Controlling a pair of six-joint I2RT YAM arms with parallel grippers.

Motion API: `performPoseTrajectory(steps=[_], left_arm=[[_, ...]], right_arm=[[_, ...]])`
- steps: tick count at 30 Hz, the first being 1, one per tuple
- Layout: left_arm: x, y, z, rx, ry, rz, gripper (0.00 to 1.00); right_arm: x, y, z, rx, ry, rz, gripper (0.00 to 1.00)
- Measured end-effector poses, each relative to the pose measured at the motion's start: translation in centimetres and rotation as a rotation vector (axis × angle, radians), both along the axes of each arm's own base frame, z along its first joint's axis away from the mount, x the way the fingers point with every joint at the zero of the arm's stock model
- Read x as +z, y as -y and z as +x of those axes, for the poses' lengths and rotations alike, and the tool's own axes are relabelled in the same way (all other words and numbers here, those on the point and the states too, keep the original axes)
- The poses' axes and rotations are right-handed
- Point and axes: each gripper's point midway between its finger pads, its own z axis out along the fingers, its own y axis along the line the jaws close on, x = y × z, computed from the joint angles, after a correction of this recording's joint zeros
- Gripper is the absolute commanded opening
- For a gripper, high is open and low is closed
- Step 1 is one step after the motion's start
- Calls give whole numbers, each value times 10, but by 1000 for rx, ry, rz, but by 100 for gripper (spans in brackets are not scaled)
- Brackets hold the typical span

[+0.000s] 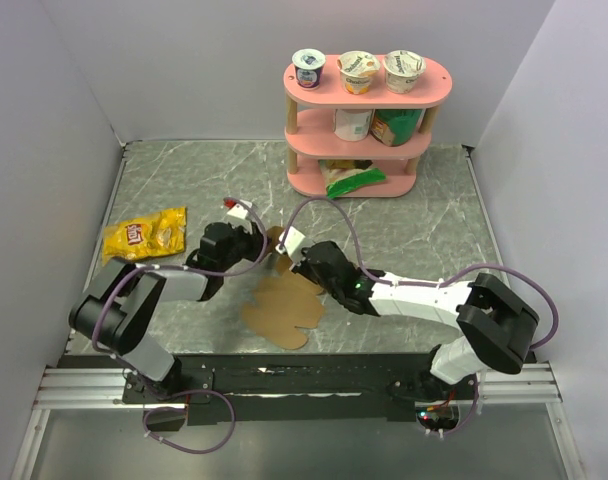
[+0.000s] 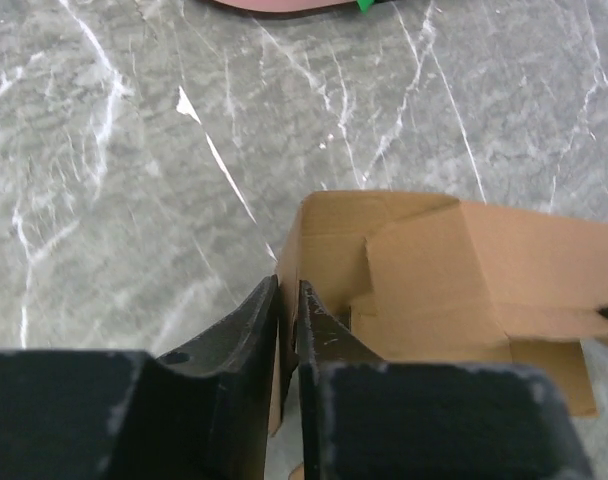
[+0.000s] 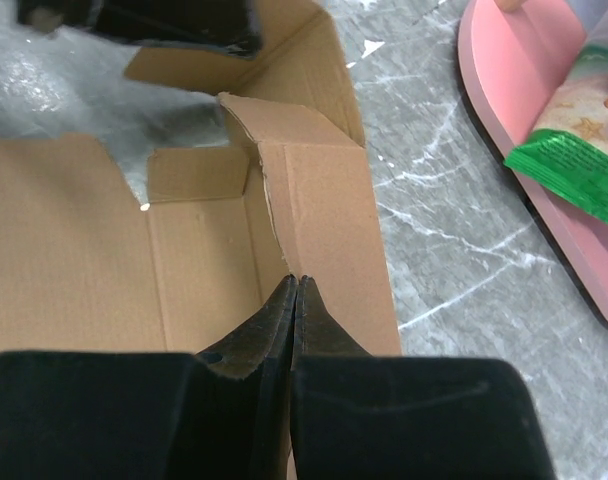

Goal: Fold the paper box

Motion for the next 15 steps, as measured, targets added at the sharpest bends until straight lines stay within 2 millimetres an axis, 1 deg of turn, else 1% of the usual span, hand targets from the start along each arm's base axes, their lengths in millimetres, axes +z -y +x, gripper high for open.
performPoseTrajectory(steps=[1,2,7,11,14,15], left_arm=[[1,0,-3,6,8,4,11],[2,0,-6,17,18,11,7],[3,0,-23,62,54,32,2],[3,3,-31,80,76,35,1],[3,7,-35,92,87,41,1],[4,8,-36,97,92,42,1]], right_arm=[[0,0,-1,-4,0,-1,0],[-1,1,-1,-7,0,-3,0],[-4,1,-6,-23,3,-2,0],[-5,3,-8,-49,5,0,0],[-6,5,-7,-77,5,8,4],[-6,6,-7,-86,4,10,12]])
